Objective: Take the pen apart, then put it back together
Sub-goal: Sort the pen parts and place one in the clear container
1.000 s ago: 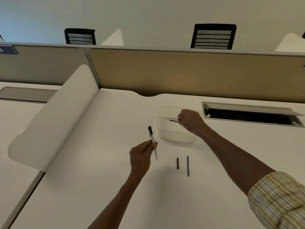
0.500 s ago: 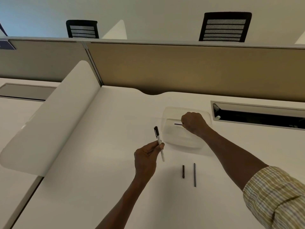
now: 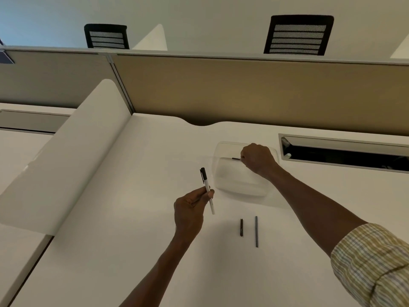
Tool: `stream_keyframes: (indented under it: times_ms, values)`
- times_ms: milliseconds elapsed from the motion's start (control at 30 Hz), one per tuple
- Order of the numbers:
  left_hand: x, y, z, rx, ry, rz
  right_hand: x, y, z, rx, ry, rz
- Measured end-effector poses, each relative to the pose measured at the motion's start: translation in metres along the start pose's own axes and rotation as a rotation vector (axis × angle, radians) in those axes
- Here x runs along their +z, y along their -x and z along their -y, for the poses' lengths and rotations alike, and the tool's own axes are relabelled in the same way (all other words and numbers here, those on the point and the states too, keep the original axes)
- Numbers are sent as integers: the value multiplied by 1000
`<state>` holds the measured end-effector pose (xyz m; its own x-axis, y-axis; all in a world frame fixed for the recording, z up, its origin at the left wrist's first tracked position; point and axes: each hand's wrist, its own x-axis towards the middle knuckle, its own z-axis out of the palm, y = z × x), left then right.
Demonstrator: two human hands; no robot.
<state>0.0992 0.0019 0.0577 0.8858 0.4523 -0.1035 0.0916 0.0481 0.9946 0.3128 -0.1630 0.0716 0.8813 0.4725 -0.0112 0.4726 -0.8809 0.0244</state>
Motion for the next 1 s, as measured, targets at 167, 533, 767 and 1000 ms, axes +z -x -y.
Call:
stream_keyframes:
  times_ms: [167, 533, 767, 1000]
  values:
    - [4, 7, -11, -3, 41, 2, -27, 15, -9, 95, -196, -111]
    - [9, 36, -36, 41, 112, 14, -54, 90, -5, 144, -370, -345]
    - [9, 57, -38, 40, 149, 24, -25, 156, 15, 223, -453, -290]
    - [3, 72, -38, 53, 162, 20, 18, 208, 37, 392, -483, -62]
